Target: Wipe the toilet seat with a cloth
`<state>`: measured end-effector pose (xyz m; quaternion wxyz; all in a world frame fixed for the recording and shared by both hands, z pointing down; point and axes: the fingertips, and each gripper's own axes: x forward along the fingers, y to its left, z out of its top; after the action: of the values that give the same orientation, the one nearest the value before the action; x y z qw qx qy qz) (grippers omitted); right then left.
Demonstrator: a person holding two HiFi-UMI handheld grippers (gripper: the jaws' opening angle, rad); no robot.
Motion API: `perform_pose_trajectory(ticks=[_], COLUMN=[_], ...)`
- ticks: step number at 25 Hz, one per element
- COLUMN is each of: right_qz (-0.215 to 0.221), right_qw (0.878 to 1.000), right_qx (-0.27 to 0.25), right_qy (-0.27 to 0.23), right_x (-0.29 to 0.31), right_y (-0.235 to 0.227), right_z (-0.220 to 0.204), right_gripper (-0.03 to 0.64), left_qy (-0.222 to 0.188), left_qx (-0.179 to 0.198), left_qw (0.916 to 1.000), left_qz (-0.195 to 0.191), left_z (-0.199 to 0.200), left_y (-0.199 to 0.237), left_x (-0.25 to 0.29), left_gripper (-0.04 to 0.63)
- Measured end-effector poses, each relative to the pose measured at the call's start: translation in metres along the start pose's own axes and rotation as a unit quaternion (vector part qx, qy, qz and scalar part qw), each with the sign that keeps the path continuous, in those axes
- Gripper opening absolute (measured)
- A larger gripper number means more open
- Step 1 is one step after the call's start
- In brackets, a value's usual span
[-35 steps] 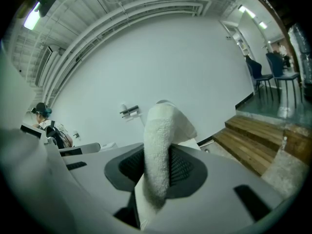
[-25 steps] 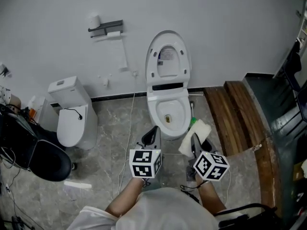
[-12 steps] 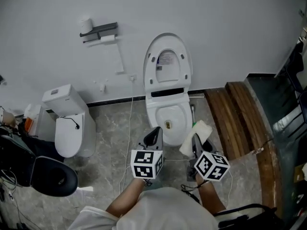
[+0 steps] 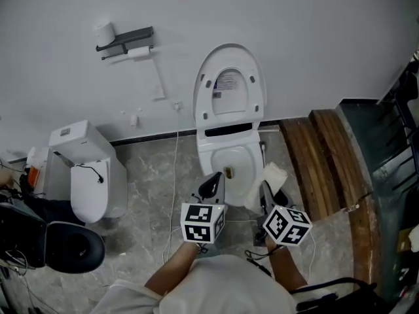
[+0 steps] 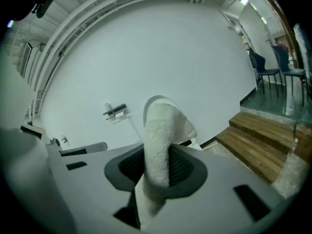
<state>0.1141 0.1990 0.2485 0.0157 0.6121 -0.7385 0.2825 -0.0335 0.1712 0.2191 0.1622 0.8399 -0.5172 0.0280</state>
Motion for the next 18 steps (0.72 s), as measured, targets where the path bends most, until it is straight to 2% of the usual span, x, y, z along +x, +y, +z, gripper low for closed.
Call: perform_pose_trajectory(ticks=[13,18], right_qz=[-0.002,-0.011], right_qw=[1.0,1.0], right_qx=[0.003,0.005], right_qy=[-0.009,-0.006], right_x=[0.091,0.111], right_y=[-0.001,-0.009], right_z=[0.049,0.06], right_gripper=[0.1,0.1], left_qy=[0.009,0.008], left_qx=[0.008,0.012], left_qw=[0.9999,0.9997], left_qz=[-0.009,-0.02], left_z=[0.032,0.043], left_y=[0.042,0.044], left_x=[0.081,0.109], left_gripper=[0.009,0.009])
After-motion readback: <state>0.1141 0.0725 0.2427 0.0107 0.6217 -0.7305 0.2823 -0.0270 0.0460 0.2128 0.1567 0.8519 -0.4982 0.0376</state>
